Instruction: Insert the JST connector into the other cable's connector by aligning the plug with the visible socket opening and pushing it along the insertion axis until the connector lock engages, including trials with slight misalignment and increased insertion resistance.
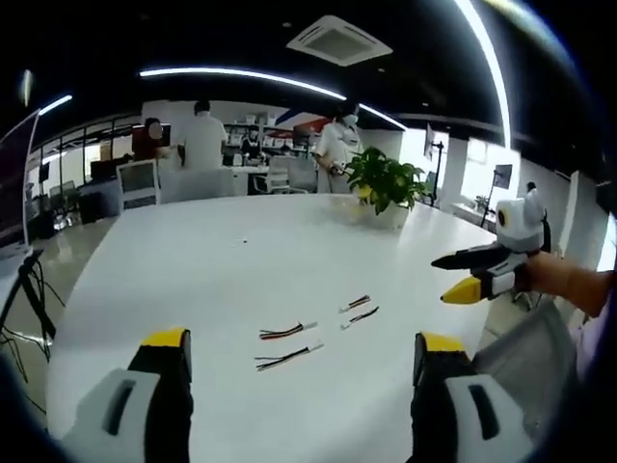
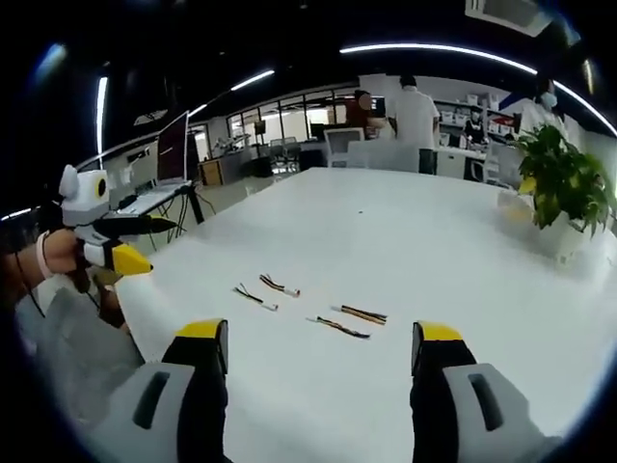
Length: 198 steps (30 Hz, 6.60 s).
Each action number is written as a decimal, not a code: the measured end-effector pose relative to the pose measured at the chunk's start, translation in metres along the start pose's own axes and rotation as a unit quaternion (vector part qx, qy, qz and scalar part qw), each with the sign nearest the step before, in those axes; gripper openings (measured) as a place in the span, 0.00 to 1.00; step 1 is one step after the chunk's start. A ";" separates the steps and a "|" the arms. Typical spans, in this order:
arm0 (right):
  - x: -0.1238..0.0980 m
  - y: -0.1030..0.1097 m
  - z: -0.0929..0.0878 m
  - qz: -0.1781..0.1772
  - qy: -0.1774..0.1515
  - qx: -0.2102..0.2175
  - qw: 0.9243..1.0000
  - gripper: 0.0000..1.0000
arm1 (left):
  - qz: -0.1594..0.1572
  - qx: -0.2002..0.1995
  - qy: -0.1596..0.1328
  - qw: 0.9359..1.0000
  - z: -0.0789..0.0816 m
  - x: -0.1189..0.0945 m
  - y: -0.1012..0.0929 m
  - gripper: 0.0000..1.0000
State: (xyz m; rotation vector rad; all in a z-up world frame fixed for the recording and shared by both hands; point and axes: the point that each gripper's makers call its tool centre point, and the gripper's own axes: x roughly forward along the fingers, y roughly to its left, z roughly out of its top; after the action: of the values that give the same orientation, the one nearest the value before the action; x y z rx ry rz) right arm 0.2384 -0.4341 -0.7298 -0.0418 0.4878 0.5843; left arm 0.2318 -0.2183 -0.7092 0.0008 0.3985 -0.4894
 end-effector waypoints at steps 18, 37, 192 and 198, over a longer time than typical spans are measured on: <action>0.017 -0.019 0.030 -0.001 -0.028 -0.020 0.999 0.75 | -0.016 -0.019 -0.034 0.999 0.027 0.021 0.008 0.94; 0.034 -0.019 0.036 0.051 -0.041 -0.010 0.998 0.63 | -0.029 -0.005 -0.033 0.999 0.033 0.042 0.011 0.94; 0.143 -0.025 -0.044 0.266 0.038 -0.160 0.950 0.14 | -0.214 0.112 0.052 0.969 -0.063 0.178 0.003 0.43; 0.143 -0.021 -0.048 0.277 0.037 -0.209 0.937 0.15 | -0.249 0.120 0.050 0.960 -0.064 0.177 -0.007 0.43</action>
State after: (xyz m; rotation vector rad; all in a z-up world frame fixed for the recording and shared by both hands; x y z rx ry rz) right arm 0.3326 -0.3856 -0.8399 -0.3419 0.4408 1.2399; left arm 0.3477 -0.2995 -0.8334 0.1636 0.4377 -1.0370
